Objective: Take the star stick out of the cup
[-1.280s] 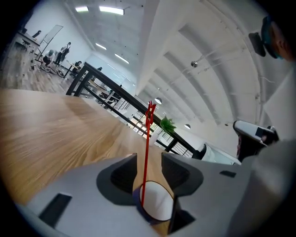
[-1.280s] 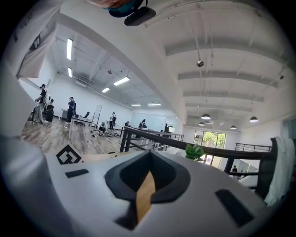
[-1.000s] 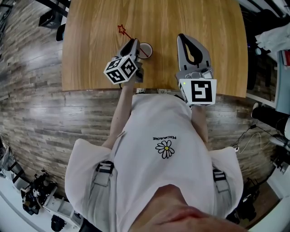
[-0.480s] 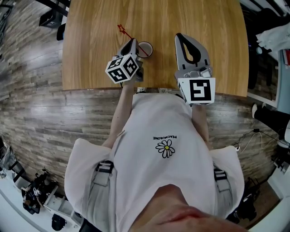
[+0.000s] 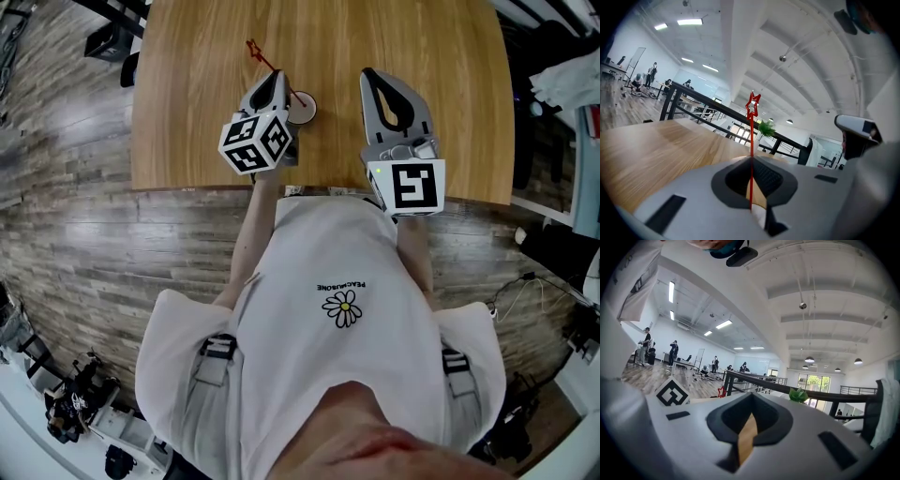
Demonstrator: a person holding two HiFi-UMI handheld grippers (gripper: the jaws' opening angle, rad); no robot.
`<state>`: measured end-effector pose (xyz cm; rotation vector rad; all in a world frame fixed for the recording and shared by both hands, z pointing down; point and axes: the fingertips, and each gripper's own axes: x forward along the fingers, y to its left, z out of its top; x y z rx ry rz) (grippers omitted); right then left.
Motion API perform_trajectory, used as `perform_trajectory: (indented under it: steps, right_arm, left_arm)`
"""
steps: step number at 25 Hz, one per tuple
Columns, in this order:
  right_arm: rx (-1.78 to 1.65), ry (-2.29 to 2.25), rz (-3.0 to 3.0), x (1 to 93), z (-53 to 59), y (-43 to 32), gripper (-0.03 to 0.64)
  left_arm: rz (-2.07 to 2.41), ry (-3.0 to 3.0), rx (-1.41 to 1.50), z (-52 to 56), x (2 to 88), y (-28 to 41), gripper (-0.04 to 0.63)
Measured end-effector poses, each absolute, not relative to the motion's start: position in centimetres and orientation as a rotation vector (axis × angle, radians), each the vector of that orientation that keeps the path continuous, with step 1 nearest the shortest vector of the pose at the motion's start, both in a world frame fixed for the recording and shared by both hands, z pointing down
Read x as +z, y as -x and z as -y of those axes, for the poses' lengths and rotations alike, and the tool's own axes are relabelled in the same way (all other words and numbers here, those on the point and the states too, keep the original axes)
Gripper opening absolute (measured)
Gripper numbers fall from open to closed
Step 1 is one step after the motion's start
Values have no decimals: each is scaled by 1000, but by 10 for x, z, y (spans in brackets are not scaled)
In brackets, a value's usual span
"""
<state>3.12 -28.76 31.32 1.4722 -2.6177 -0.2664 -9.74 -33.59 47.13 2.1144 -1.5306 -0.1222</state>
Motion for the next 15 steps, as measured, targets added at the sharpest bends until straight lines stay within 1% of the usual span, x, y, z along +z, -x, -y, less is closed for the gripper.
perform_trajectory:
  steps: [9, 15]
  right_arm:
    - [-294, -1475, 2643, 305, 294, -28, 9]
    - [-255, -1469, 2689, 304, 295, -20, 9]
  left_arm:
    - [1667, -2349, -243, 344, 358, 106, 19]
    - [1840, -2522, -197, 330, 300, 111, 18]
